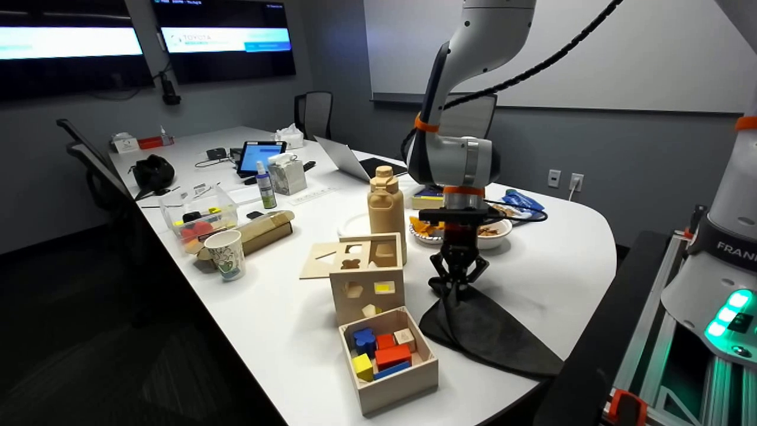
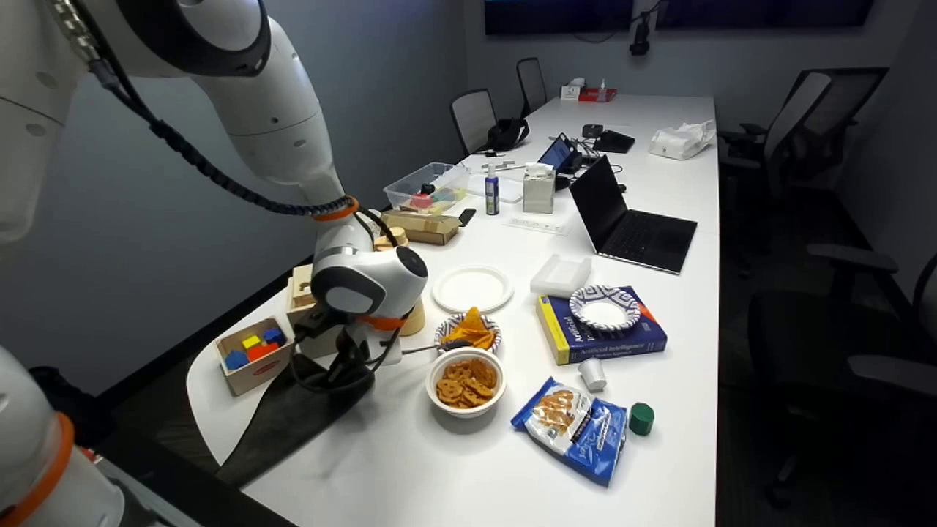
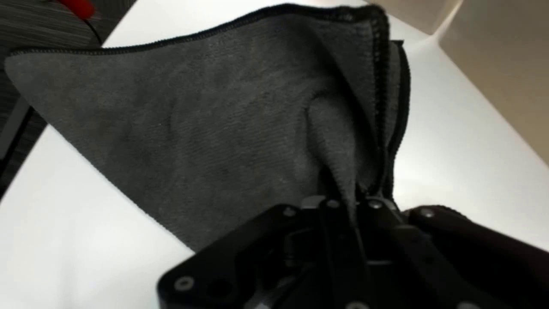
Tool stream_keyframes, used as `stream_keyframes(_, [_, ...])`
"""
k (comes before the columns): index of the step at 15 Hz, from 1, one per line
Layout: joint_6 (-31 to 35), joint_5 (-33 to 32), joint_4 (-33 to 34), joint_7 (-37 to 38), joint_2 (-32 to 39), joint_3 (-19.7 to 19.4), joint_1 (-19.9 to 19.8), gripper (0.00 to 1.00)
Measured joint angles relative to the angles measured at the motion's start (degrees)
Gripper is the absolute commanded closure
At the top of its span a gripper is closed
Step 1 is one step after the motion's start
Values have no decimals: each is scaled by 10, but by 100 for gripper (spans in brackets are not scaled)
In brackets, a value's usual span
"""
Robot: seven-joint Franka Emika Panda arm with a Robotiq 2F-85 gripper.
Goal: Use the black towel to clean the table
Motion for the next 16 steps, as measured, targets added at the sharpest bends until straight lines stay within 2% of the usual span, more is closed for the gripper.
stream_keyframes(4, [18, 2, -81, 48, -49, -25, 4, 99])
stream_keyframes(8, [65, -20, -154, 138, -119, -75, 15, 99])
stream_keyframes(11, [96, -84, -200, 243, -174, -122, 29, 99])
stream_keyframes(16, [138, -228, -238, 430, -233, -250, 100, 99])
